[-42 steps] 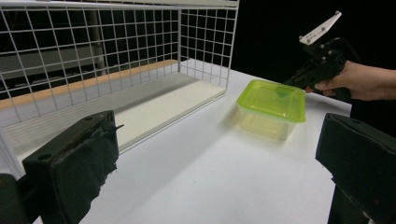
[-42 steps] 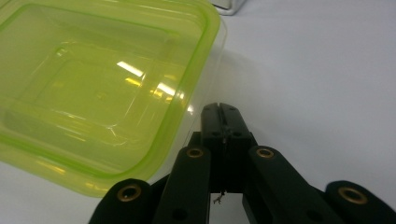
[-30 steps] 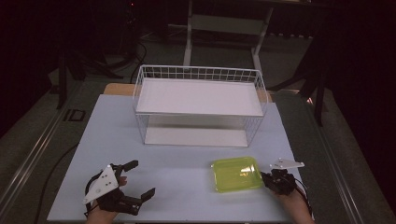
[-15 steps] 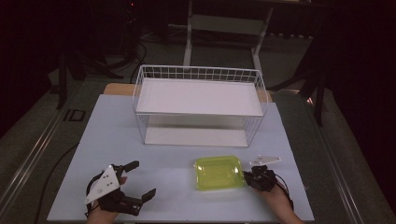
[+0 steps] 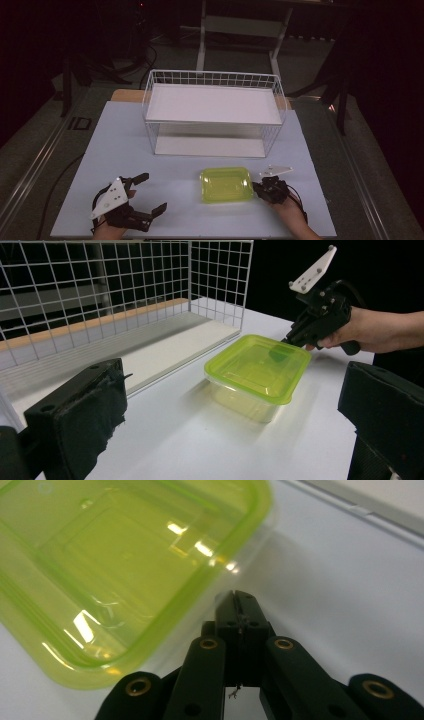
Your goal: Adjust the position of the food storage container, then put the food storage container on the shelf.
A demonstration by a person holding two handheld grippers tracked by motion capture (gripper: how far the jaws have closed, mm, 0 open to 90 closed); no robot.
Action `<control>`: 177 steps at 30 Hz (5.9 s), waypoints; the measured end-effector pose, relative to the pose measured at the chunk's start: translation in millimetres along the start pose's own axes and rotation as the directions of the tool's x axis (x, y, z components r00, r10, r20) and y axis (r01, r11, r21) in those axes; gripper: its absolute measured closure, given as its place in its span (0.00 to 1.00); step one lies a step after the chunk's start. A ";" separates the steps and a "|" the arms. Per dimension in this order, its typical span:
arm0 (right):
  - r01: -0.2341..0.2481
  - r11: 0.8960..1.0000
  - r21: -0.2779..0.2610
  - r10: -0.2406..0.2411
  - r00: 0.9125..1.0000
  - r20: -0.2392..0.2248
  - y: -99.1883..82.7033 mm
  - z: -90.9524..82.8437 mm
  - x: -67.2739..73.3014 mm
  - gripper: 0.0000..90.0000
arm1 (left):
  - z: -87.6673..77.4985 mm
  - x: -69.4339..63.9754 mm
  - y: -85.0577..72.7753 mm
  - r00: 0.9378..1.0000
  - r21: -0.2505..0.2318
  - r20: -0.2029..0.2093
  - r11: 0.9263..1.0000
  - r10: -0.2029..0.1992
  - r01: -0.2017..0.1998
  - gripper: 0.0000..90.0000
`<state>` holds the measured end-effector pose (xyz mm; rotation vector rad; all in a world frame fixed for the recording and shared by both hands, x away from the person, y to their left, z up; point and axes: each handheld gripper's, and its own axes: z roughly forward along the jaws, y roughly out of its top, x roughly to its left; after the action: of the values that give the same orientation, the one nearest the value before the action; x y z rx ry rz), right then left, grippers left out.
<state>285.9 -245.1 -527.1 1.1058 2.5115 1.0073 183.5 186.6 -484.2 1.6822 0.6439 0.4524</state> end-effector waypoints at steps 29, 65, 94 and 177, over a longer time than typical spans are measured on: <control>0.016 1.000 0.019 -0.014 0.994 -0.109 25.2 35.7 35.5 1.00 | 2.0 -1.5 -0.6 1.000 0.011 0.015 1.000 -0.001 0.001 0.00; 0.038 0.965 -0.258 -0.053 0.997 -0.052 34.4 -39.7 28.1 0.19 | 14.0 -2.5 8.9 0.994 0.087 0.068 0.993 -0.080 0.074 0.00; -0.272 0.962 -0.037 0.260 0.947 -0.190 58.1 1.1 38.6 0.26 | 85.3 39.2 -4.1 0.885 0.405 -0.027 0.805 -0.464 0.434 0.00; -0.463 0.885 -0.048 0.443 0.870 -0.215 91.3 14.2 -13.2 0.89 | 141.0 66.9 28.4 0.863 0.280 -0.152 0.817 -0.481 0.505 0.89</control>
<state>353.2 -203.4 -477.6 1.6917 2.3585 1.4054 326.6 118.3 -488.8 1.7092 1.2234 0.0343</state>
